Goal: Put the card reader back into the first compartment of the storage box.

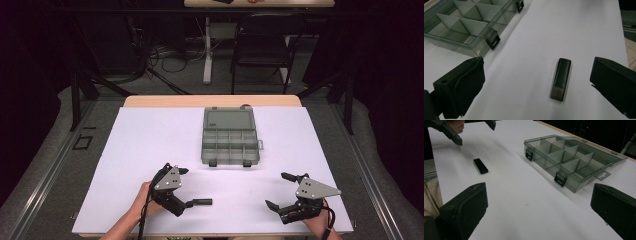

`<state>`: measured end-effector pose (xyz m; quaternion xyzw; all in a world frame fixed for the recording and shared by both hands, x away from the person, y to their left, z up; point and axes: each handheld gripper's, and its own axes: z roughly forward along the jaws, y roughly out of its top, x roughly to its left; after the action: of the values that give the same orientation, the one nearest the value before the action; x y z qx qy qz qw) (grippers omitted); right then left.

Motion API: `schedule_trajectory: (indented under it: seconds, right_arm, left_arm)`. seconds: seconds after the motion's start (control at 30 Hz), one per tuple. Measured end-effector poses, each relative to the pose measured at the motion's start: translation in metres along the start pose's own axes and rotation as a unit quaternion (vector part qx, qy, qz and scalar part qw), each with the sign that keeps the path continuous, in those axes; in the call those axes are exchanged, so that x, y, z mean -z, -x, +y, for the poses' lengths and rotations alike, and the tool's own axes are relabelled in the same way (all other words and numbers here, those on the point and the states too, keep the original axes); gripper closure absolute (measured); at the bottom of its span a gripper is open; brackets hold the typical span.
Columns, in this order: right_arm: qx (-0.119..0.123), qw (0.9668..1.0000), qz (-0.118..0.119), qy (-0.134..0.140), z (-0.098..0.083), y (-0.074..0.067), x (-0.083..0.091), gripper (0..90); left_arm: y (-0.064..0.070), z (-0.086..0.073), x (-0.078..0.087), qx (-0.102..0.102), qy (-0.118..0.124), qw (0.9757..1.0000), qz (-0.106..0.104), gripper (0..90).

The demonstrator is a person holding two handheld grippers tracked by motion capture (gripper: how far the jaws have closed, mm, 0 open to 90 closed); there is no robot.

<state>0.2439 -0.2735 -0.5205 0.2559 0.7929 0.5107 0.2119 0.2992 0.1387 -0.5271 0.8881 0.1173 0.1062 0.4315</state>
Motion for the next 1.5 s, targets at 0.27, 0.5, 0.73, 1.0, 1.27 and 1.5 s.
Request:
schedule_trajectory:
  seconds: [0.27, 0.5, 0.73, 1.0, 1.27, 1.5]
  right_arm:
    - [0.000, 1.0000, 0.001, -0.001, 0.000, 0.000, 0.000, 0.7]
    - [0.000, 1.0000, 0.001, -0.002, 0.000, 0.000, 0.000, 0.7]
    - [0.000, 1.0000, 0.001, -0.002, 0.000, 0.000, 0.000, 0.8]
    - [0.004, 1.0000, 0.001, -0.003, 0.000, -0.001, -0.001, 0.8]
    - [0.007, 1.0000, 0.001, -0.005, 0.000, -0.001, -0.001, 0.8]
    - [0.006, 1.0000, 0.001, -0.005, -0.001, -0.001, -0.001, 0.8]
  left_arm:
    - [0.002, 0.000, -0.008, -0.021, -0.020, 0.9993, -0.025, 7.3]
    - [0.002, -0.004, -0.012, -0.024, -0.033, 0.9981, -0.046, 19.0]
    - [0.003, -0.006, -0.017, -0.033, -0.045, 0.9965, -0.063, 31.4]
    - [0.004, -0.007, -0.022, -0.052, -0.063, 0.9931, -0.083, 47.3]
    - [0.000, -0.008, -0.027, -0.060, -0.072, 0.9909, -0.096, 57.6]
    - [-0.001, -0.010, -0.031, -0.053, -0.078, 0.9905, -0.100, 62.3]
